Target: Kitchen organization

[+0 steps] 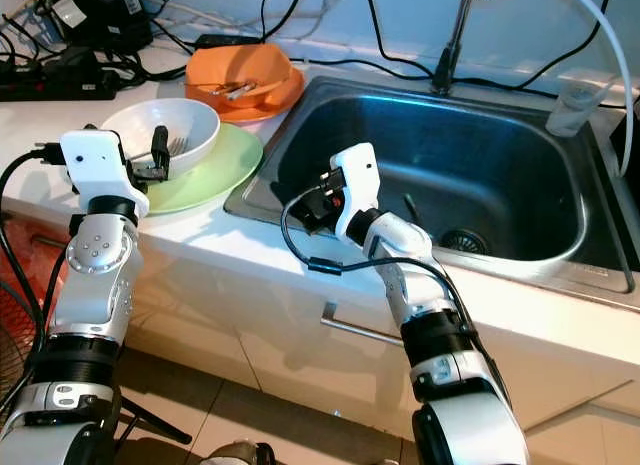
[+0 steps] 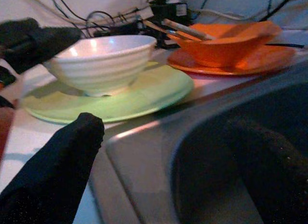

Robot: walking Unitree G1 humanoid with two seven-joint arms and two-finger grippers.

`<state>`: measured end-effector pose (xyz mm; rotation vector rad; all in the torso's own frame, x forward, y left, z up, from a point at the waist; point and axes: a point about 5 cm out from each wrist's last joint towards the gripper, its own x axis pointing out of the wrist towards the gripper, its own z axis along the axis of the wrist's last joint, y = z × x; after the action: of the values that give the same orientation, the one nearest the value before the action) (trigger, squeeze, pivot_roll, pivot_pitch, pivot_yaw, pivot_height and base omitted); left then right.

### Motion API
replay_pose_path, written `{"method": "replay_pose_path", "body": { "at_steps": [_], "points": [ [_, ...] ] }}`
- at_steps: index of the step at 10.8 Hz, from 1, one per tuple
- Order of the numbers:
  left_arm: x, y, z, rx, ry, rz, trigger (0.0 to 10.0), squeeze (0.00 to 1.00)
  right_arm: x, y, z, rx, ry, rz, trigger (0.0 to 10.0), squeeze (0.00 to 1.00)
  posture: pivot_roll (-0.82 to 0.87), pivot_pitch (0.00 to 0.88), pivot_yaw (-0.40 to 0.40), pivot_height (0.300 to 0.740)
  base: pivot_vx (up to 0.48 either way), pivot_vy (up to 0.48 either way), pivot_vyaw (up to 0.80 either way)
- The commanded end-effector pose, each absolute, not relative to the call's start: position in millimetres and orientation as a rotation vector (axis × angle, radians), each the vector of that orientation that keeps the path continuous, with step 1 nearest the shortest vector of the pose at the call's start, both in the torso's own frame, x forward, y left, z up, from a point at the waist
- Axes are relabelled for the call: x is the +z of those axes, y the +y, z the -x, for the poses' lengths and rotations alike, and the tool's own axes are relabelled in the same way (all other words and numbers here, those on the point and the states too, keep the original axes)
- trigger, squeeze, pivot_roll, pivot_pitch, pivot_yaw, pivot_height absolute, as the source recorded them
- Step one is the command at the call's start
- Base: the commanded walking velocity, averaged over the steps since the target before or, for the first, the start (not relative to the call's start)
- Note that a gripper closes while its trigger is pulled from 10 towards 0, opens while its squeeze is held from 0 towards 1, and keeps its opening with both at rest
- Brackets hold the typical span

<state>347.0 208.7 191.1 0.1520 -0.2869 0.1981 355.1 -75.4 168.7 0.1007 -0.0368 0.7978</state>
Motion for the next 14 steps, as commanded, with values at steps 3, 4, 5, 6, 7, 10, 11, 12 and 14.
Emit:
{"method": "replay_pose_path", "body": {
  "at_steps": [3,4,5,6,7,10,11,12,14],
  "points": [
    [195.4,203.4,-350.4,0.147,-0.308,-0.123,0.0,0.0,181.1,-65.6,-342.9,0.927,-0.076,-0.149,10.0,0.0,0.06,0.035,0.03,0.74,0.0,0.0,0.0],
    [195.3,202.5,-350.3,0.14,-0.309,-0.12,0.0,0.0,180.9,-64.5,-340.6,0.945,-0.072,-0.149,10.0,0.0,0.06,0.036,0.029,0.74,0.0,0.0,0.0],
    [195.2,201.7,-350.2,0.133,-0.311,-0.116,0.0,0.0,180.4,-63.6,-338.4,0.961,-0.065,-0.149,10.0,0.0,0.06,0.035,0.028,0.74,0.0,0.0,0.0],
    [195.1,201.6,-350.2,0.126,-0.315,-0.109,0.0,0.0,179.9,-63.3,-336.8,0.972,-0.055,-0.15,10.0,0.0,0.06,0.035,0.026,0.74,0.0,0.0,0.0],
    [195.3,201.5,-350.4,0.12,-0.318,-0.102,0.0,0.0,180.1,-63.5,-336.0,0.975,-0.05,-0.148,10.0,0.0,0.06,0.035,0.025,0.74,0.0,0.0,0.0],
    [196.0,199.9,-350.5,0.106,-0.323,-0.091,0.0,0.0,178.9,-62.6,-333.5,0.996,-0.037,-0.14,10.0,0.0,0.06,0.033,0.025,0.74,0.0,0.0,0.0],
    [196.3,199.6,-350.6,0.104,-0.325,-0.089,0.0,0.0,178.5,-62.5,-333.0,0.997,-0.035,-0.137,10.0,0.0,0.06,0.034,0.026,0.74,0.0,0.0,0.0],
    [197.0,198.9,-350.9,0.1,-0.329,-0.084,0.0,0.0,178.1,-62.5,-332.9,0.995,-0.032,-0.134,10.0,0.0,0.06,0.034,0.025,0.74,0.0,0.0,0.0],
    [198.1,198.7,-350.9,0.097,-0.334,-0.079,0.0,0.0,178.1,-62.4,-333.1,0.992,-0.031,-0.131,10.0,0.0,0.06,0.035,0.023,0.74,0.0,0.0,0.0]
  ]
}}
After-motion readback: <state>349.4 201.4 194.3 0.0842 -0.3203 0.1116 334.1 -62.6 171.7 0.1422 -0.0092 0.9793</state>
